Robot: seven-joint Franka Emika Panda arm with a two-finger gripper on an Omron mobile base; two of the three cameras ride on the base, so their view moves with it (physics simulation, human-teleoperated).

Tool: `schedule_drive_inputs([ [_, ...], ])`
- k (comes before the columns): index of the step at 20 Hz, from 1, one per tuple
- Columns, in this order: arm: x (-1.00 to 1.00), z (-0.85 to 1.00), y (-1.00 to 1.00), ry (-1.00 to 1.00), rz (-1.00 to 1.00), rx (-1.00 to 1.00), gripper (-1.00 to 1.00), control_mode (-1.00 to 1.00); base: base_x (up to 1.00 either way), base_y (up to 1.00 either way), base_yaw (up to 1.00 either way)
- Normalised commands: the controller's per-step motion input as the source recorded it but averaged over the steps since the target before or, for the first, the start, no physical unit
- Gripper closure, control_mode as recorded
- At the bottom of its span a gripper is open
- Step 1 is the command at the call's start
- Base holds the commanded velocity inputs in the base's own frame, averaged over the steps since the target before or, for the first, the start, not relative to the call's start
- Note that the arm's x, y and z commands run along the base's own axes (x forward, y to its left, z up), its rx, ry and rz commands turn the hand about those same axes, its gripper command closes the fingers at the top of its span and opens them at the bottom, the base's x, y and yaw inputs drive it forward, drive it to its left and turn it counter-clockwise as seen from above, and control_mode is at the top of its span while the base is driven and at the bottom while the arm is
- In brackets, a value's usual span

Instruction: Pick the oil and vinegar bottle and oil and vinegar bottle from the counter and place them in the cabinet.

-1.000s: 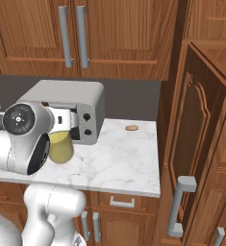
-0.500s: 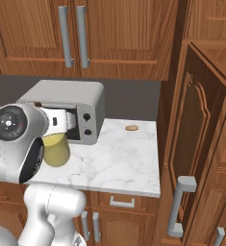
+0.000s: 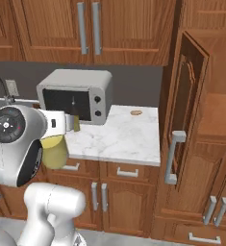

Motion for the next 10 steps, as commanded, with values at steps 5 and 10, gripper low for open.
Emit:
schedule_drive_inputs([
  [5, 0.00, 0.00, 0.00, 0.00, 0.00, 0.00, 1.00, 1.00, -0.97, -0.21, 0.01],
  [10, 0.00, 0.00, 0.00, 0.00, 0.00, 0.00, 1.00, 1.00, -0.55, -0.55, -0.05],
])
